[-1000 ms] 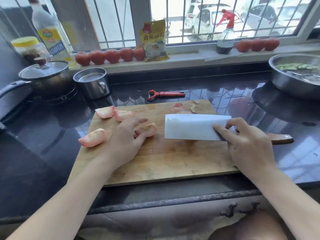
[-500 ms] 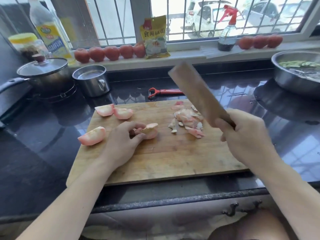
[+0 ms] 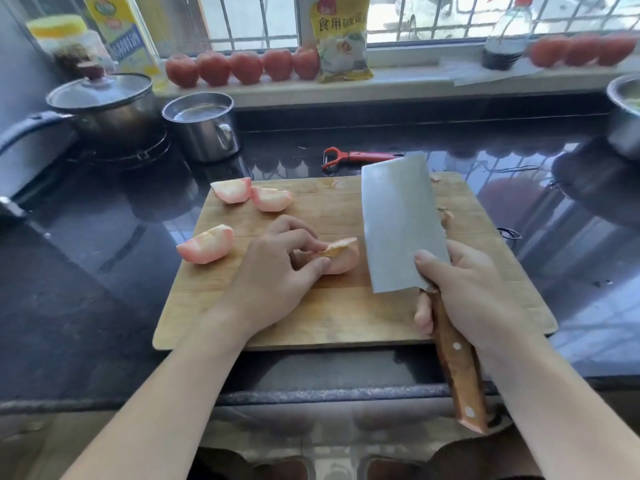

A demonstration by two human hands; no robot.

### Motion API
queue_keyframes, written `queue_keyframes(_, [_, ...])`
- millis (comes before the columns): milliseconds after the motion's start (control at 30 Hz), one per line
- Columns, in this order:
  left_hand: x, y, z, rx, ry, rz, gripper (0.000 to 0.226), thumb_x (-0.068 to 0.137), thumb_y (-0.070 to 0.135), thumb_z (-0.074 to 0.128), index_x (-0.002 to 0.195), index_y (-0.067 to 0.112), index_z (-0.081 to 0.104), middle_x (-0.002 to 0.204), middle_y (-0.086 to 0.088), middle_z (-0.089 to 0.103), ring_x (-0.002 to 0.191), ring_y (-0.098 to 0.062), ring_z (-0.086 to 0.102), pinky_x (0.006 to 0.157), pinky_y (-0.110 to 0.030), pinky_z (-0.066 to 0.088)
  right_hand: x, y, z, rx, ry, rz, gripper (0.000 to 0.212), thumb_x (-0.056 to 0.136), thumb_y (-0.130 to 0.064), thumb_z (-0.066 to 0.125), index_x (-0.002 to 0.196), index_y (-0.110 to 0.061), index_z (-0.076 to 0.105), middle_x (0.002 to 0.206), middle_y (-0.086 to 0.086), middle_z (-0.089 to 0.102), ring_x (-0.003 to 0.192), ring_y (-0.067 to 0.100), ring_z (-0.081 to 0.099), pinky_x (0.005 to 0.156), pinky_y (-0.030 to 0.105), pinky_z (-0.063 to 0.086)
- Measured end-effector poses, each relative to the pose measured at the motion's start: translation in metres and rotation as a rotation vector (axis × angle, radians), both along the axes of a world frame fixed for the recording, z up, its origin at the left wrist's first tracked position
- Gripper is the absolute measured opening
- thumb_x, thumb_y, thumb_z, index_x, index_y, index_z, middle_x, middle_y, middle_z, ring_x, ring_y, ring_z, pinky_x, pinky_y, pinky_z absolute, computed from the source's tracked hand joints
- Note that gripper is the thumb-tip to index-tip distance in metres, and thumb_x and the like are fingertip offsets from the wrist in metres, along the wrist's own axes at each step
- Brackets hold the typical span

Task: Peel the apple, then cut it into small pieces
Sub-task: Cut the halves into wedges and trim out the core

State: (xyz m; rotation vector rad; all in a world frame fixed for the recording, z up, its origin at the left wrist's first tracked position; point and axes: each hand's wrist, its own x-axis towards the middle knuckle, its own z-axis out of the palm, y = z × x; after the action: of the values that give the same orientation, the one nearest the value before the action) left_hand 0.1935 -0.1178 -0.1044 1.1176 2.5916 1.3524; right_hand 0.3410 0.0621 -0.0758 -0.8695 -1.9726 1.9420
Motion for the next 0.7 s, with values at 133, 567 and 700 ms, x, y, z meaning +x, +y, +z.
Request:
queue_keyframes(133, [-0.002, -0.001, 0.0, -0.053, 0.041, 0.005, 0.013, 0.087, 0.02, 0.08, 0.098, 0.023, 0.076, 0.096, 0.011, 0.069, 0.084, -0.005, 0.058, 0.074, -0.012, 0.041, 0.0, 0.0, 0.001, -0.087, 0.004, -0.029, 0.019, 0.106, -0.026, 0.048, 0.108, -0.018, 0.066, 0.051, 0.015, 0.058, 0.039, 0.02, 0.049, 0.041, 0.028, 0.042])
queue_keyframes(567, [0.0, 0.0, -0.002, -0.088, 0.102, 0.011, 0.009, 0.088, 0.02, 0.076, 0.09, 0.022, 0.068, 0.087, 0.006, 0.062, 0.081, -0.007, 0.054, 0.071, -0.015, 0.039, -0.015, -0.009, -0.005, -0.248, 0.096, 0.0, 0.021, 0.107, -0.019, 0.049, 0.111, -0.004, 0.063, 0.068, 0.006, 0.072, 0.047, 0.016, 0.062, 0.042, 0.023, 0.05])
queue_keyframes(700, [-0.001, 0.001, -0.002, -0.085, 0.095, 0.008, 0.01, 0.089, 0.023, 0.075, 0.087, 0.023, 0.065, 0.084, 0.008, 0.059, 0.078, -0.005, 0.052, 0.068, -0.012, 0.036, -0.018, -0.012, -0.007, -0.239, 0.123, -0.029, 0.021, 0.107, -0.018, 0.048, 0.109, -0.005, 0.064, 0.069, 0.007, 0.072, 0.047, 0.016, 0.061, 0.043, 0.024, 0.048])
